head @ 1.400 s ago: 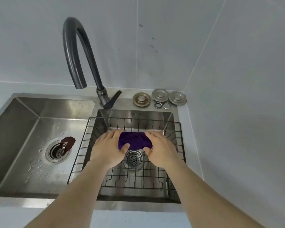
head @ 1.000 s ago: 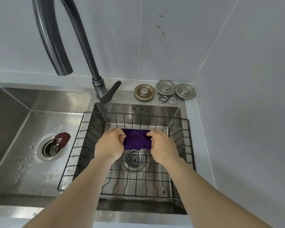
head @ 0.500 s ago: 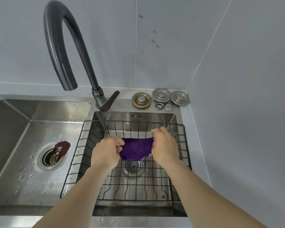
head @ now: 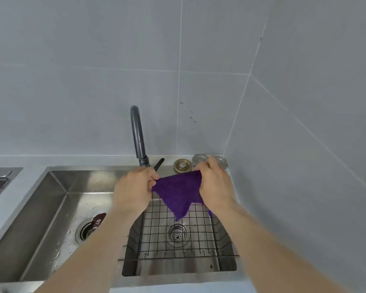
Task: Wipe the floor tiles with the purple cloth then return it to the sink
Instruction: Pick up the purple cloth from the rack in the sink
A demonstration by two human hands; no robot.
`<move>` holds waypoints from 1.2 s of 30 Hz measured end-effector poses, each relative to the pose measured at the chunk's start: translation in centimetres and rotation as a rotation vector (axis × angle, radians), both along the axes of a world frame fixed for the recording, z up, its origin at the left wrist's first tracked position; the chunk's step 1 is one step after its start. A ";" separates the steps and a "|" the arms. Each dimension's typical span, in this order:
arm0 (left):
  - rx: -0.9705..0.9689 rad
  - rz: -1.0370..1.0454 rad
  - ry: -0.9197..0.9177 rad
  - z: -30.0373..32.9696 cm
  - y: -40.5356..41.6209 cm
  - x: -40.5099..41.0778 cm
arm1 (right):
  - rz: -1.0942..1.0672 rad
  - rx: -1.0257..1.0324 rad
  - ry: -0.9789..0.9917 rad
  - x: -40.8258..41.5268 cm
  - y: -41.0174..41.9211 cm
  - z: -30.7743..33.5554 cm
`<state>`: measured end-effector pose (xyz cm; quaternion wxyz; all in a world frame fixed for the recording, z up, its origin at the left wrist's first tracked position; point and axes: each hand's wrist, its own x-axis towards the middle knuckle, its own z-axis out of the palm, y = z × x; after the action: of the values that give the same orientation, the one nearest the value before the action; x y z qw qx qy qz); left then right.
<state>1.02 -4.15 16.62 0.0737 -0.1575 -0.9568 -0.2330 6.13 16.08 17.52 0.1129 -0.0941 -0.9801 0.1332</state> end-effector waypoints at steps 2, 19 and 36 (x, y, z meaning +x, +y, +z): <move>0.024 -0.016 0.033 2.8 -0.9 1.1 | -0.003 0.032 0.030 1.4 -0.7 3.1; 0.109 -0.228 0.275 20.2 -9.9 13.7 | -0.079 0.026 0.320 18.0 -9.4 20.7; 0.061 -0.268 0.172 17.5 -10.4 27.1 | -0.055 0.017 0.286 31.6 -8.3 17.3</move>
<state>28.10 -14.56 34.12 0.1287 -0.3006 -0.9098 -0.2555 37.72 7.75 34.81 0.2557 -0.1001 -0.9522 0.1339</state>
